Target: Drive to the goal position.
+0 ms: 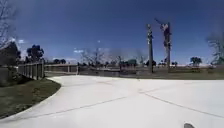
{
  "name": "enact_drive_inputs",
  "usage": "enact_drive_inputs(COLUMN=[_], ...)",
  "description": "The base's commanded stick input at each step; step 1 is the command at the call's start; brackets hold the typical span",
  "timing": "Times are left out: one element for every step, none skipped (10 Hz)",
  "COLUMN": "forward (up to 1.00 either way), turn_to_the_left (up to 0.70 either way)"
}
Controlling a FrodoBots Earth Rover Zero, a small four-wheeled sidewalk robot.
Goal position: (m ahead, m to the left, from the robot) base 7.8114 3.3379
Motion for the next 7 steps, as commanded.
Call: enact_drive_inputs(forward=[0.7, 0.7, 0.7, 0.7, 0.7, 0.7, 0.7], turn_to_the_left=[0.0, 0.0, 0.0, 0.0, 0.0, 0.0, 0.0])
